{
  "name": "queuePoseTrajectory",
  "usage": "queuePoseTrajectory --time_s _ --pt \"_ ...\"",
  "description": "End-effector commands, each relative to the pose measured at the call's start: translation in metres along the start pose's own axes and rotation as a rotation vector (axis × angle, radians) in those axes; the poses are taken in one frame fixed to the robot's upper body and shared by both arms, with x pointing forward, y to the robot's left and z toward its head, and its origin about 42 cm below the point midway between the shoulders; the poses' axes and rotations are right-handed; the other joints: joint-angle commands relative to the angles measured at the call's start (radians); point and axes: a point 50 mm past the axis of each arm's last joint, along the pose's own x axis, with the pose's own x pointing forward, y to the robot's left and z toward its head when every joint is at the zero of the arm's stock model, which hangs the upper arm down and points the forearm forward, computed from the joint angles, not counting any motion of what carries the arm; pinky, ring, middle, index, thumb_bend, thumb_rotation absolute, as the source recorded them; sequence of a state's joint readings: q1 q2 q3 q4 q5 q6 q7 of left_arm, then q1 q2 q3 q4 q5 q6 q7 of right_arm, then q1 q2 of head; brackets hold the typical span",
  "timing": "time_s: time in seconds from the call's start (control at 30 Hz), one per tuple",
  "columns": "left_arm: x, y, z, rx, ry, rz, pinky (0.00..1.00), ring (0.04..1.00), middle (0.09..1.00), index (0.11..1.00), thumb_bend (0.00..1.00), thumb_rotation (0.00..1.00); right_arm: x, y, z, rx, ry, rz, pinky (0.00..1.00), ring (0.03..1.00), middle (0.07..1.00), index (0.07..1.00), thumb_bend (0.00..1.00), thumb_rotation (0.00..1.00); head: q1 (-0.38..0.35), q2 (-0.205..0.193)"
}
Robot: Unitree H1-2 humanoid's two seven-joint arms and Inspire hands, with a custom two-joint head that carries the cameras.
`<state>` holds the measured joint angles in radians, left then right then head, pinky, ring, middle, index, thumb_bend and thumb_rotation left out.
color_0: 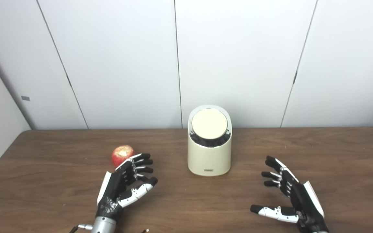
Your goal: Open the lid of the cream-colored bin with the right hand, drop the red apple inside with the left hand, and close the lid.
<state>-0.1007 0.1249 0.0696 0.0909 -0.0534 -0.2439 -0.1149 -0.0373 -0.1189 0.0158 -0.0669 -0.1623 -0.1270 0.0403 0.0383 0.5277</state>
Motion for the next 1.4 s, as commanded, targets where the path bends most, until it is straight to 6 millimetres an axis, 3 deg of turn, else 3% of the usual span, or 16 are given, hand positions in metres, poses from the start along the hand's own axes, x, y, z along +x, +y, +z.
queuePoseTrajectory --time_s 0.0,0.5,0.63,0.67,0.8,1.0,1.17,1.37 --pt "-0.004 0.004 -0.002 0.013 -0.008 0.005 0.51 0.650 0.727 0.761 0.66 0.16 0.008 0.000 0.014 0.013 -0.071 -0.010 0.70 0.787 0.892 0.879 0.74 0.09 0.000 0.001" --pt "-0.002 0.001 -0.004 0.015 -0.009 -0.011 0.51 0.640 0.712 0.759 0.65 0.13 0.009 0.000 0.012 0.016 -0.072 -0.011 0.70 0.787 0.888 0.878 0.74 0.10 0.001 -0.010" --pt "0.000 0.001 -0.008 0.012 -0.008 -0.015 0.51 0.636 0.712 0.760 0.64 0.13 0.018 0.001 0.015 0.002 -0.093 -0.012 0.71 0.796 0.882 0.886 0.73 0.23 -0.003 -0.027" --pt "0.002 0.000 -0.010 0.008 -0.008 -0.016 0.51 0.637 0.714 0.761 0.64 0.13 0.022 0.001 0.018 -0.007 -0.105 -0.017 0.70 0.790 0.879 0.887 0.72 0.27 -0.007 -0.032" --pt "0.006 -0.001 -0.015 0.004 -0.002 -0.017 0.50 0.634 0.715 0.765 0.63 0.10 0.046 0.003 0.034 -0.086 -0.161 -0.029 0.63 0.771 0.874 0.879 0.72 0.29 -0.019 -0.042" --pt "0.015 -0.004 -0.023 0.002 0.002 -0.018 0.52 0.639 0.712 0.766 0.67 0.15 0.084 -0.005 0.067 -0.218 -0.185 -0.035 0.64 0.810 0.893 0.894 0.77 0.43 -0.037 -0.060" --pt "0.021 -0.005 -0.028 -0.003 0.003 -0.014 0.53 0.650 0.714 0.769 0.67 0.14 0.123 -0.013 0.097 -0.277 -0.169 -0.047 0.67 0.821 0.909 0.892 0.80 0.43 -0.043 -0.071" --pt "0.023 -0.006 -0.030 -0.009 0.000 -0.011 0.55 0.661 0.719 0.773 0.67 0.15 0.154 -0.019 0.120 -0.278 -0.164 -0.042 0.66 0.837 0.913 0.891 0.83 0.46 -0.047 -0.074"
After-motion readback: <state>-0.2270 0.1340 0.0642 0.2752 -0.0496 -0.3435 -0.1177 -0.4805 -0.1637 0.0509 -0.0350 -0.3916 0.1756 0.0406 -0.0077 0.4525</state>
